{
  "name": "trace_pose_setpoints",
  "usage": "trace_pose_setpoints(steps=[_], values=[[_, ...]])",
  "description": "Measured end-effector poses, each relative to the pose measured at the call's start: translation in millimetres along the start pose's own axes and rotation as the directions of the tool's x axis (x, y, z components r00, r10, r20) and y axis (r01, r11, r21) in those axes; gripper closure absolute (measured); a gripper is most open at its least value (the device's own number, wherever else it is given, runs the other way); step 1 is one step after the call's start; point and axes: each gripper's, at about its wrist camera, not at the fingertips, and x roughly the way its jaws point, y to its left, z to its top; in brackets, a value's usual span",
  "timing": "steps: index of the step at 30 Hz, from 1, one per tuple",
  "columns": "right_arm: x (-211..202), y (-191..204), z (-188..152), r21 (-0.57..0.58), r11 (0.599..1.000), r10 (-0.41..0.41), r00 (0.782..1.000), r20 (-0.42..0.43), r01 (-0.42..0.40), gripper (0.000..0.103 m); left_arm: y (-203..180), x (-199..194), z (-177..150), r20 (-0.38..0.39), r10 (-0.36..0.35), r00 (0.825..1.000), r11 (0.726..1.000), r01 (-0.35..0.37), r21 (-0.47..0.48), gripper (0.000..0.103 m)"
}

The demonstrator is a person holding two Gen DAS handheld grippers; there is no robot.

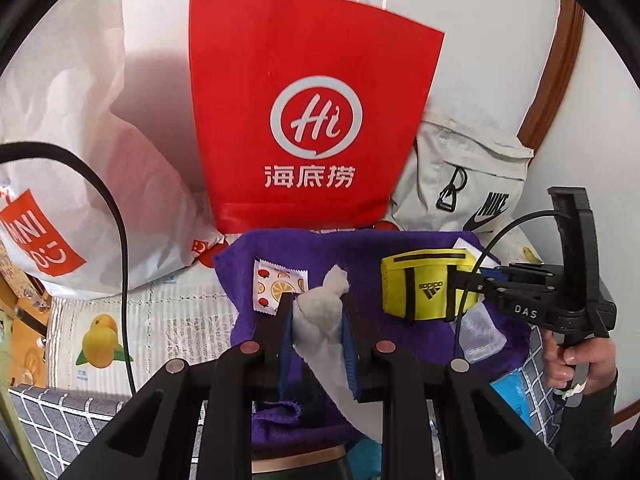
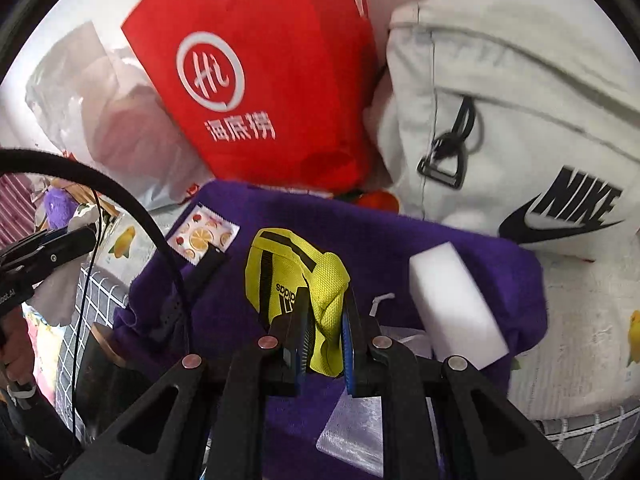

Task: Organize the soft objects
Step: 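Open the right tool to set the pouch down while the left releases the tissue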

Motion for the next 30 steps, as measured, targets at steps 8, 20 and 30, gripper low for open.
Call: trace_pose_setpoints(steps=[8, 20, 30], values=[[14, -4, -1, -0.021, 0.999, -0.046, 0.999, -0.026, 0.045, 0.087, -1, 18, -3, -0.036, -0.006, 0.999, 1.000, 0.006, -0.003, 0.082], [20, 0, 1, -0.089, 0.993, -0.089, 0.994, -0.056, 0.084, 0.068, -14, 55, -12, -0.089, 0.047, 0.995, 0.998, -0.045, 0.033, 0.082], [-22, 21, 5, -0.165, 0.981, -0.093, 0.995, 0.042, 0.098, 0.029, -8, 78, -18, -0.141, 0.087, 0.986, 0.996, -0.082, 0.043, 0.080]])
